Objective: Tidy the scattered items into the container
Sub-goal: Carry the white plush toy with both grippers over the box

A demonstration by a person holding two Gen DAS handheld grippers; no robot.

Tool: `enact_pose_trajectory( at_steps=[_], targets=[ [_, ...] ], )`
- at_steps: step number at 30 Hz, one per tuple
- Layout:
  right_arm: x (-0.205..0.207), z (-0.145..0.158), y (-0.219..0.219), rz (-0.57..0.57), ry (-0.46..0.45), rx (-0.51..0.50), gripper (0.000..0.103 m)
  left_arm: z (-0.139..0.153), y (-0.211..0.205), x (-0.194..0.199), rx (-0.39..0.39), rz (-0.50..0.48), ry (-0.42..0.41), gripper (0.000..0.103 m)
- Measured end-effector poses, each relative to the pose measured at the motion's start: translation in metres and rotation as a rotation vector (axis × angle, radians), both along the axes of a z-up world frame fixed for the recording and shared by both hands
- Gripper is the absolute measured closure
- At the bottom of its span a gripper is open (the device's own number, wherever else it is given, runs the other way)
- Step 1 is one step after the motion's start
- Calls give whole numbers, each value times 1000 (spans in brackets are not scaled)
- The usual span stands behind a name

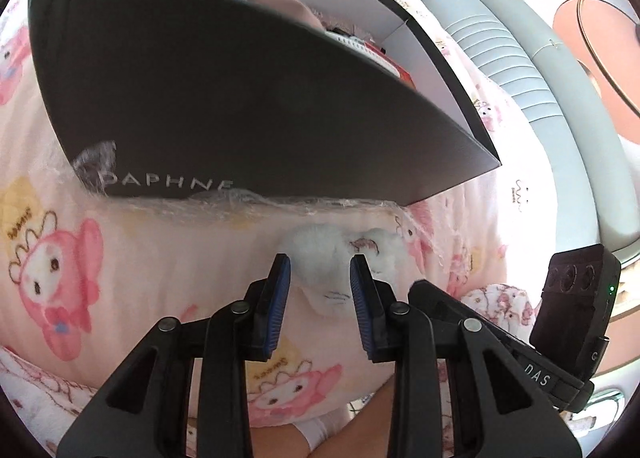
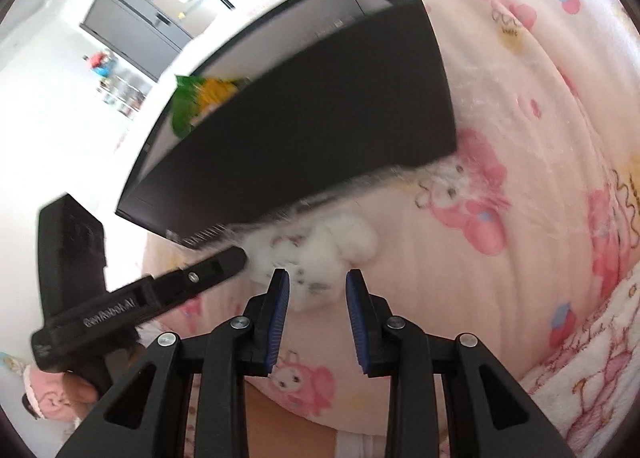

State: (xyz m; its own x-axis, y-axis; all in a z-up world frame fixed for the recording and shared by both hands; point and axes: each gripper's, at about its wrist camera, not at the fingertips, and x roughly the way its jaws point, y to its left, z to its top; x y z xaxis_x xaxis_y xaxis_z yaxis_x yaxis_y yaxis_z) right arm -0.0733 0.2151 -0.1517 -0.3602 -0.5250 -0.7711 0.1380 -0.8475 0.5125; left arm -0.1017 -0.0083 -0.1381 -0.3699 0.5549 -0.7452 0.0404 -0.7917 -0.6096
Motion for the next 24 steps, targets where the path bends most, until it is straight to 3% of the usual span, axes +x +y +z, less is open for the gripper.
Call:
enact_pose_trajectory(
  at_steps=[6,11,15,20,24],
  targets=[
    [-9,-12,-8,-23,-29,7,77,-11,-6,-3,16,8,-43,73],
    [-15,-14,-3,-41,-24,19,77,-21,-8,-10,3,40,-61,63],
    [-24,-38,-9,-18,-117,-16,77,-27,-10,-11,8,25,-81,63],
    [-24,-38,-5,-3,-119,-88,83,-25,-17,-8,63,9,-74,69],
    [-15,-21,-3,7,-81,-97,84,-5,-22,1,81,-8,-21,70]
  ],
)
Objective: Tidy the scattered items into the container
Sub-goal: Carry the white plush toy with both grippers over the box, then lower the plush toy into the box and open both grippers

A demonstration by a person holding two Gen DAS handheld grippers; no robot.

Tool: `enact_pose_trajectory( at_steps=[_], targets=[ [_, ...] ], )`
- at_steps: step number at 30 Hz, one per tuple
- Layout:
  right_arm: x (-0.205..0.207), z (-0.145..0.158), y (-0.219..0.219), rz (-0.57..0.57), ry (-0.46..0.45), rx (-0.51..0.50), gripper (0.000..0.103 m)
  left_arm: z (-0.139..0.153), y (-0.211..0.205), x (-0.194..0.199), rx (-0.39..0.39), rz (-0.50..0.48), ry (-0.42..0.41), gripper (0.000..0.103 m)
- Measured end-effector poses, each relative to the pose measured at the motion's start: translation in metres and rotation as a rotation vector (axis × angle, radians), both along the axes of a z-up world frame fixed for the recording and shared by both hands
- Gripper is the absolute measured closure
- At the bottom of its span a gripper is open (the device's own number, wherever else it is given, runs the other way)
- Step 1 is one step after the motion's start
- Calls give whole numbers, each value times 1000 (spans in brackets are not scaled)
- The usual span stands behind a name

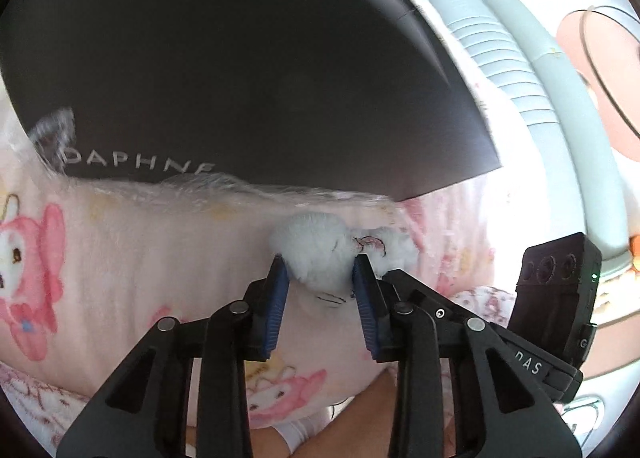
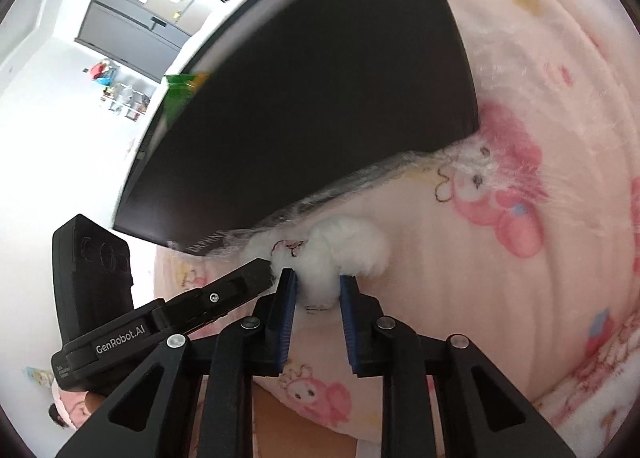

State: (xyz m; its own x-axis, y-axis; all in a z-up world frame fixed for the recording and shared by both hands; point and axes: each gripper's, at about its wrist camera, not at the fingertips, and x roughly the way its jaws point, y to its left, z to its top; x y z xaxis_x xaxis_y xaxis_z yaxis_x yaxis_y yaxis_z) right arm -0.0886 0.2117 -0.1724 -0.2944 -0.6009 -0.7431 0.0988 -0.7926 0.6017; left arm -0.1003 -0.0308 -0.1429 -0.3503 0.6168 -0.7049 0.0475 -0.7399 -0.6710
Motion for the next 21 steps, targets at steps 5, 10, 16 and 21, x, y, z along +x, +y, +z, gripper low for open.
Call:
enact_pose_trajectory(
  at_steps=[5,10,16,21],
  targets=[
    [12,46,7,22,88,-45,84,59,-13,14,67,-14,117,72],
    [0,111,0,40,242,-97,84,118,-16,-2,34,18,233,72],
    [-58,116,-30,86,219,-49,84,113,-20,-44,-95,54,129,72],
    [-89,82,-46,135,43,-6,90,72,-7,-74,-233,17,-40,72]
  ],
)
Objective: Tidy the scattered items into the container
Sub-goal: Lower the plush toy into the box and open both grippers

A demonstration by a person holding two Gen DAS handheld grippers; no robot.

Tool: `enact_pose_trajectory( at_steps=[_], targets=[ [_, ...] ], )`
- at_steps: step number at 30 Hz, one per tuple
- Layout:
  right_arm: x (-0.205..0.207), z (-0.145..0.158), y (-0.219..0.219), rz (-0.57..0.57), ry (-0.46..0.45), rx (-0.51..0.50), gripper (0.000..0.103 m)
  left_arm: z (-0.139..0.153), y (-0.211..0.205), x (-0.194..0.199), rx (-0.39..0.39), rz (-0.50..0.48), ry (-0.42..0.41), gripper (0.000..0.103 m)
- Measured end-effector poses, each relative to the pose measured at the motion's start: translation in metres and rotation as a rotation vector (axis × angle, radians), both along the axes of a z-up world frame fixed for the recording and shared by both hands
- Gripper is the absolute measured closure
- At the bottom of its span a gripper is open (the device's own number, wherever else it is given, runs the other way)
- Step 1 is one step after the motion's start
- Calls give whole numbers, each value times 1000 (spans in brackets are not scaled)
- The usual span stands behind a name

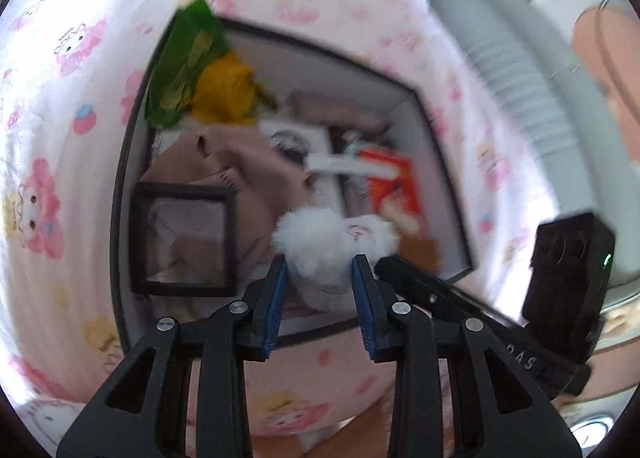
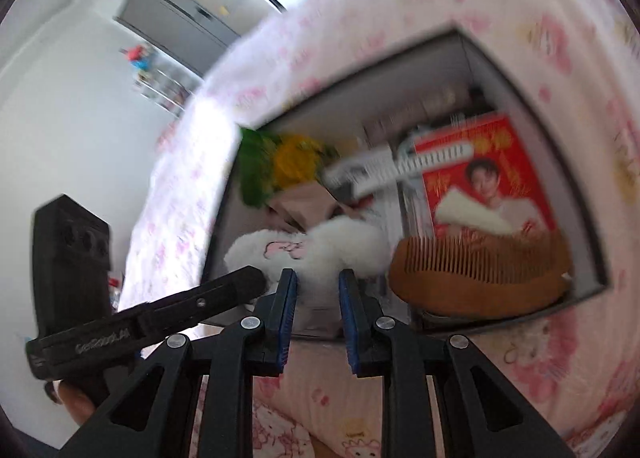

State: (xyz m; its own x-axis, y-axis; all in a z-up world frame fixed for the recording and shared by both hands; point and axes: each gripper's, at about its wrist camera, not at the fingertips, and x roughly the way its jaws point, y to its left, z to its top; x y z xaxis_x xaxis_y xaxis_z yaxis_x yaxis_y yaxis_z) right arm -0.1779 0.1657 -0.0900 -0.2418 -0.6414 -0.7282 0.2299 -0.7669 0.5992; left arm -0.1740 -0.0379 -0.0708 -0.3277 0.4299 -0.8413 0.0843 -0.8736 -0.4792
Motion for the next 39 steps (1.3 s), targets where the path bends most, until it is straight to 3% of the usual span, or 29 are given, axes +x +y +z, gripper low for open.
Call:
enact_pose_trajectory(
  at_steps=[2,4,10,13,16,19,25,27,30,31,32,35,37,39],
  targets=[
    [-1,1,-5,24,0,21,92,-9,7,-5,-80,-6,-51,72],
    [-1,8,-11,52,25,66,91,-12,5,-6,-75,-5,-53,72],
    [8,37,7,-2,182,142,91,7,-3,3,-28,10,82,72],
    [4,29,-5,39,167,172,91,-1,2,1,-8,-11,55,72],
    [1,13,-21,61,133,193,91,-14,7,-2,-55,-7,-11,72],
    [-2,0,-29,70,93,228,91,-24,5,-3,-38,2,-34,72],
    [-6,-4,-36,64,111,278,91,-32,6,-10,-24,14,-13,72],
    [-4,-2,-36,50,122,280,91,-23,6,-6,-65,21,9,72],
    [2,11,-31,12,167,314,89,11,9,9,-193,35,126,57],
    [5,17,-29,-1,182,329,89,25,11,16,-225,45,175,46],
    [9,25,-27,-15,202,345,89,35,12,20,-242,51,211,37],
    [22,52,-19,-63,271,372,87,65,18,36,-280,67,317,27],
    [33,69,-12,-98,314,376,78,83,22,47,-299,76,374,20],
    [45,89,-2,-140,356,369,59,96,25,56,-307,77,412,14]
  ],
)
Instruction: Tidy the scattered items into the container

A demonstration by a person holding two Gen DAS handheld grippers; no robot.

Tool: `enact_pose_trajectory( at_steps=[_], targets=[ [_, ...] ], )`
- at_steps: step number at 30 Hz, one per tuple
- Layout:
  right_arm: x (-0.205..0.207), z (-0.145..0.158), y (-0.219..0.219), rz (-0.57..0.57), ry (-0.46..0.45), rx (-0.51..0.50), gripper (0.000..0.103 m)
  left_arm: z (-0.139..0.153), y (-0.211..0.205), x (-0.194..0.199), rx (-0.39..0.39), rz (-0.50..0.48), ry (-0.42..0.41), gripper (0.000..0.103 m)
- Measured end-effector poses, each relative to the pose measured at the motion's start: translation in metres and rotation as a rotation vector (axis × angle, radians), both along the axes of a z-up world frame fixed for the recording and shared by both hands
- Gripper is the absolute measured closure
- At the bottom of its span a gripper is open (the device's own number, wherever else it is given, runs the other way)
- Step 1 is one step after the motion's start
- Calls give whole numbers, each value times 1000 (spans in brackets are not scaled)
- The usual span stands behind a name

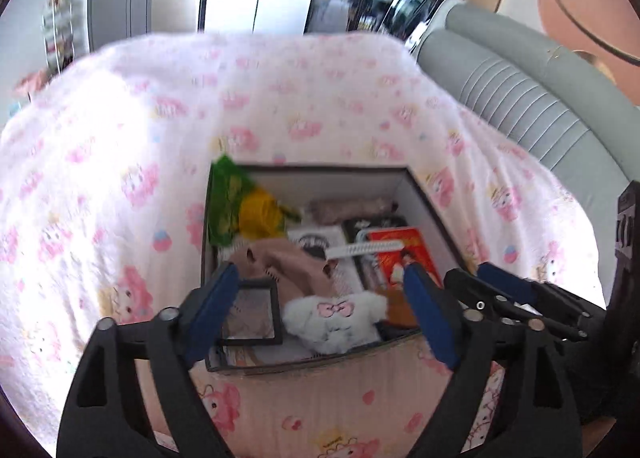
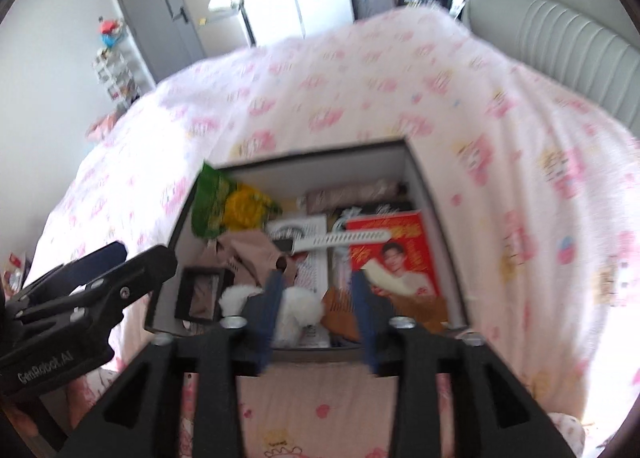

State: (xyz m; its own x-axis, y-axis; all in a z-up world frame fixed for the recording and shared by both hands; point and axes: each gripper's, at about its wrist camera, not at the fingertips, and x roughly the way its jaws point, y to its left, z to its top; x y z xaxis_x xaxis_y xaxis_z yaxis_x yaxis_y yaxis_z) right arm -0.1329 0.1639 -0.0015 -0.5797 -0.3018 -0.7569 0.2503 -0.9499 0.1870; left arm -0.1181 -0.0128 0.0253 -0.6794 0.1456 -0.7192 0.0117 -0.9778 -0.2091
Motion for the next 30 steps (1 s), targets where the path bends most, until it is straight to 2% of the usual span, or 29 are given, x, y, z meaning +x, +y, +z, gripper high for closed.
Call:
enact_pose_trajectory(
  at_steps=[4,6,8,14,18,20,22,25,30],
  targets=[
    [26,33,18,-70,79,-1,46,26,8,27,-11,9,87,2],
    [40,45,25,-93,124,4,36,34,9,38,0,14,107,1],
    [52,52,32,-115,149,17,32,42,12,54,9,12,122,1],
    [94,53,53,-209,182,60,32,37,24,100,-40,28,127,1],
    [120,39,60,-221,185,56,31,18,31,121,-26,21,126,0],
    [131,27,57,-211,185,95,31,2,37,126,-16,14,98,0],
    [136,13,54,-217,166,142,31,-10,41,127,-29,6,56,1],
    [136,2,58,-205,109,105,31,-15,45,130,-40,4,46,1],
    [137,2,54,-185,121,121,31,-10,45,132,-19,-2,59,1]
  ],
)
